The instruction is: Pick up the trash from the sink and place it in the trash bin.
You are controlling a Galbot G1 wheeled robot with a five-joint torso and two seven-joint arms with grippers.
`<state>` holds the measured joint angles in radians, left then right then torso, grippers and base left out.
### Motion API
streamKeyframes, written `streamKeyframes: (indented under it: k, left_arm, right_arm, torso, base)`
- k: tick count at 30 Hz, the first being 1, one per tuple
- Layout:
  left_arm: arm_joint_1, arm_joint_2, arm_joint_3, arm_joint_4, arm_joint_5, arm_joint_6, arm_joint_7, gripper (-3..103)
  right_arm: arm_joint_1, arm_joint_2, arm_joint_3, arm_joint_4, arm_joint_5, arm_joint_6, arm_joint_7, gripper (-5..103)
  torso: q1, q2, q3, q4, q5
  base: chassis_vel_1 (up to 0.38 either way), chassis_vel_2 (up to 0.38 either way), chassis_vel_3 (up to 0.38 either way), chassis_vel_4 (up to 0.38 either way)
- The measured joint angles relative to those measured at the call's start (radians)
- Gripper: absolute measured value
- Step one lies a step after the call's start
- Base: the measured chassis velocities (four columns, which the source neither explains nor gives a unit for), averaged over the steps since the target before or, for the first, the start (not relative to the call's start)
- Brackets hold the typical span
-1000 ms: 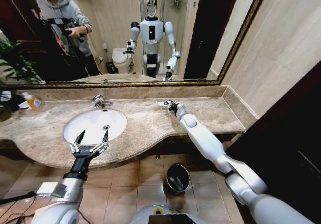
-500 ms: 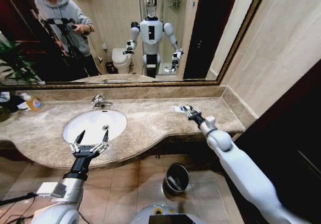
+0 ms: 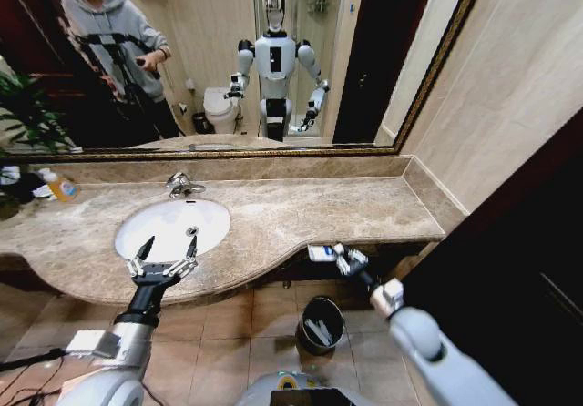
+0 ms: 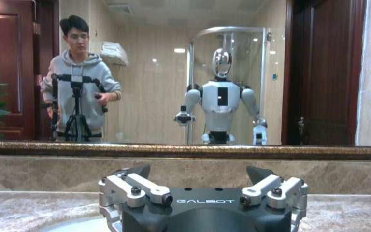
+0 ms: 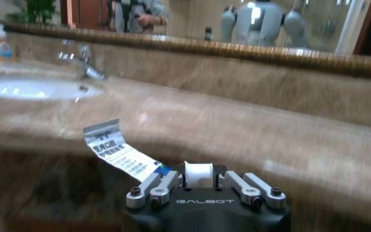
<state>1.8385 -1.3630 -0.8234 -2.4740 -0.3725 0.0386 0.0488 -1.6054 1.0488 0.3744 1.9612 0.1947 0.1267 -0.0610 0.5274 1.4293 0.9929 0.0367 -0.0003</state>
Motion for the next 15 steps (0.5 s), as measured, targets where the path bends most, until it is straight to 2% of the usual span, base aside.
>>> streamKeyframes:
  k: [3, 6, 7, 10, 14, 15]
  left_arm:
    - [0.0, 0.0, 0.0, 0.0, 0.0, 0.0, 0.0, 100]
    - [0.0, 0.0, 0.0, 0.0, 0.0, 0.0, 0.0, 100]
    - [0.0, 0.0, 0.0, 0.0, 0.0, 0.0, 0.0, 100]
    - [0.0, 0.0, 0.0, 0.0, 0.0, 0.0, 0.0, 100]
    - [0.0, 0.0, 0.0, 0.0, 0.0, 0.0, 0.0, 100]
    - [0.0, 0.0, 0.0, 0.0, 0.0, 0.0, 0.0, 100]
  right_arm:
    - [-0.037, 0.036, -0.017, -0.058, -0.054, 0.042, 0.001, 24]
    - [-0.016, 0.085, -0.047, -0.225, -0.142, 0.103, -0.006, 24]
    - [-0.016, 0.085, -0.047, -0.225, -0.142, 0.103, -0.006, 24]
    - [0.058, 0.127, -0.083, -0.41, -0.19, 0.118, -0.02, 24]
    - [0.122, 0.155, -0.109, -0.527, -0.203, 0.112, -0.045, 24]
    - [0.175, 0.179, -0.122, -0.617, -0.216, 0.122, -0.051, 24]
  torso:
    - [0.0, 0.0, 0.0, 0.0, 0.0001]
    - [0.0, 0.0, 0.0, 0.0, 0.0005]
    - [0.0, 0.0, 0.0, 0.0, 0.0005]
    - [0.0, 0.0, 0.0, 0.0001, 0.0004]
    - [0.0, 0.0, 0.0, 0.0001, -0.0002]
    - [0.0, 0.0, 0.0, 0.0001, 0.0001]
  base:
    - [0.0, 0.0, 0.0, 0.0]
    - [0.0, 0.0, 0.0, 0.0]
    - [0.0, 0.0, 0.0, 0.0]
    - [0.0, 0.0, 0.0, 0.0]
    - [0.0, 0.0, 0.0, 0.0]
    - [0.0, 0.0, 0.0, 0.0]
